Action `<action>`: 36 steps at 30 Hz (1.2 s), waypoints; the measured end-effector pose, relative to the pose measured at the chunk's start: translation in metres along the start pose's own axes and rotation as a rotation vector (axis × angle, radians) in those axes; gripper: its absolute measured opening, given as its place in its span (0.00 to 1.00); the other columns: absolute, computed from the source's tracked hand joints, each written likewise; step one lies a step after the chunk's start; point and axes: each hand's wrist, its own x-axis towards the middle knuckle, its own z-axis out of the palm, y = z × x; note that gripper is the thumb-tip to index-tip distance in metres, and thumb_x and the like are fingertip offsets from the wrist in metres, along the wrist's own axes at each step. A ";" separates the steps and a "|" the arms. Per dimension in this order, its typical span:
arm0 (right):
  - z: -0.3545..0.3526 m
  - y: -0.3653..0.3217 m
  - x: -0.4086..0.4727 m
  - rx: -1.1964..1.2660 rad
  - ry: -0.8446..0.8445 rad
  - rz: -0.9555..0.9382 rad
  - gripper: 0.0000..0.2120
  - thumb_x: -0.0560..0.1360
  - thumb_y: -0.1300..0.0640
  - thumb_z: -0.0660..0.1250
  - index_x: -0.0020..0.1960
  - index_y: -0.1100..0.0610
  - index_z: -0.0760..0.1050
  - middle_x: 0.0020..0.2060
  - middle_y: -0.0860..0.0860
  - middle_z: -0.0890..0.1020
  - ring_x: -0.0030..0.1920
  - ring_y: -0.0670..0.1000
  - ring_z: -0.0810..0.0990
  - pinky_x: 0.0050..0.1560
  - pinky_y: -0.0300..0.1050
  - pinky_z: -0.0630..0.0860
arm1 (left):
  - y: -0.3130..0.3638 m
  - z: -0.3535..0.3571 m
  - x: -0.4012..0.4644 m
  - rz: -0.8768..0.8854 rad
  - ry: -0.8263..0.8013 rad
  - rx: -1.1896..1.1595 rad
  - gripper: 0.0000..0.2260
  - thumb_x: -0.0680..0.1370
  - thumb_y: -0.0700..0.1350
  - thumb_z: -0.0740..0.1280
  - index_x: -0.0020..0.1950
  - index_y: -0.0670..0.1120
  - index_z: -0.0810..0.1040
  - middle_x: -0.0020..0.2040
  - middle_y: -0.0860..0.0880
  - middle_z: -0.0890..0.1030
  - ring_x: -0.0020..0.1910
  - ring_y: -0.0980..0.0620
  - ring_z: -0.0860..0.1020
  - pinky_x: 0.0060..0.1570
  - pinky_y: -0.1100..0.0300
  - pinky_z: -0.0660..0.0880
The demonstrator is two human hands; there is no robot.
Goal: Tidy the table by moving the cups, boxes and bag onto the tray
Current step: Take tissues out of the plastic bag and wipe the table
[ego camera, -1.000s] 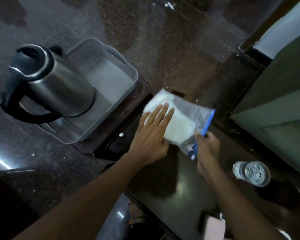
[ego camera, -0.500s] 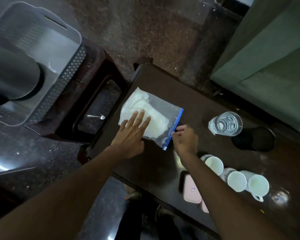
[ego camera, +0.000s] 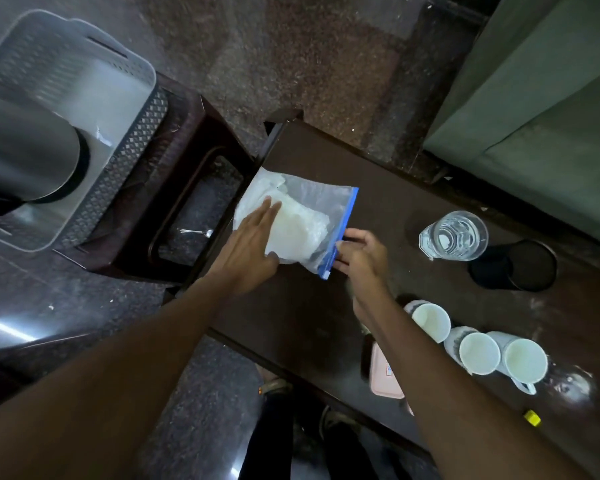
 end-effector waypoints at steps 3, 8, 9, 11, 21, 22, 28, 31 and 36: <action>-0.001 0.001 -0.005 -0.028 0.059 -0.076 0.10 0.77 0.66 0.67 0.56 0.55 0.77 0.46 0.56 0.86 0.45 0.55 0.87 0.44 0.48 0.85 | -0.007 -0.009 0.004 -0.029 0.049 -0.017 0.41 0.76 0.38 0.68 0.86 0.45 0.52 0.86 0.46 0.50 0.84 0.45 0.54 0.80 0.46 0.58; 0.001 0.002 -0.008 -0.086 0.045 -0.091 0.14 0.78 0.69 0.62 0.58 0.58 0.79 0.48 0.55 0.86 0.46 0.54 0.88 0.46 0.48 0.86 | -0.020 -0.015 0.011 -0.121 0.174 -0.059 0.41 0.75 0.39 0.69 0.85 0.46 0.54 0.86 0.46 0.53 0.84 0.44 0.54 0.78 0.38 0.60; 0.002 0.002 -0.006 -0.080 0.036 -0.071 0.15 0.78 0.71 0.60 0.59 0.58 0.78 0.49 0.56 0.86 0.46 0.54 0.88 0.47 0.49 0.86 | -0.023 -0.016 0.014 -0.168 0.197 -0.091 0.41 0.74 0.39 0.69 0.85 0.46 0.54 0.85 0.46 0.55 0.83 0.44 0.56 0.78 0.38 0.61; 0.005 0.002 -0.002 -0.068 0.018 -0.031 0.16 0.79 0.72 0.59 0.61 0.60 0.77 0.49 0.56 0.86 0.47 0.55 0.88 0.46 0.48 0.86 | -0.027 -0.018 0.020 -0.243 0.218 -0.159 0.41 0.74 0.39 0.69 0.84 0.45 0.56 0.84 0.45 0.61 0.82 0.42 0.61 0.77 0.40 0.64; 0.019 0.003 0.015 -0.299 -0.013 -0.191 0.08 0.75 0.64 0.74 0.54 0.61 0.79 0.34 0.54 0.82 0.35 0.55 0.87 0.35 0.52 0.86 | -0.025 -0.015 0.034 -0.201 0.281 -0.204 0.34 0.67 0.33 0.68 0.73 0.46 0.71 0.60 0.47 0.81 0.58 0.46 0.78 0.50 0.55 0.74; 0.022 0.003 0.017 -0.335 0.001 -0.192 0.11 0.75 0.61 0.76 0.54 0.62 0.78 0.29 0.50 0.79 0.29 0.52 0.85 0.32 0.49 0.85 | -0.025 -0.015 0.035 -0.201 0.283 -0.205 0.33 0.67 0.33 0.68 0.73 0.46 0.72 0.59 0.47 0.81 0.58 0.46 0.79 0.50 0.53 0.76; 0.041 -0.003 0.026 -0.644 0.080 -0.190 0.19 0.71 0.48 0.80 0.44 0.60 0.75 0.41 0.56 0.83 0.39 0.56 0.83 0.38 0.47 0.78 | -0.022 -0.010 0.036 -0.217 0.275 -0.225 0.35 0.68 0.33 0.69 0.76 0.47 0.71 0.63 0.47 0.81 0.61 0.46 0.78 0.53 0.53 0.78; 0.049 -0.005 0.025 -0.700 0.065 -0.234 0.15 0.70 0.55 0.79 0.38 0.59 0.73 0.40 0.58 0.82 0.41 0.58 0.80 0.40 0.43 0.67 | -0.020 -0.007 0.037 -0.178 0.266 -0.215 0.34 0.67 0.34 0.69 0.74 0.49 0.72 0.61 0.49 0.82 0.60 0.47 0.80 0.51 0.59 0.73; 0.060 -0.008 0.017 -0.651 0.001 -0.275 0.14 0.70 0.56 0.79 0.39 0.59 0.74 0.34 0.53 0.77 0.36 0.54 0.76 0.35 0.42 0.66 | -0.021 -0.001 0.040 -0.114 0.244 -0.116 0.37 0.66 0.34 0.72 0.75 0.44 0.70 0.67 0.47 0.79 0.65 0.45 0.78 0.55 0.60 0.71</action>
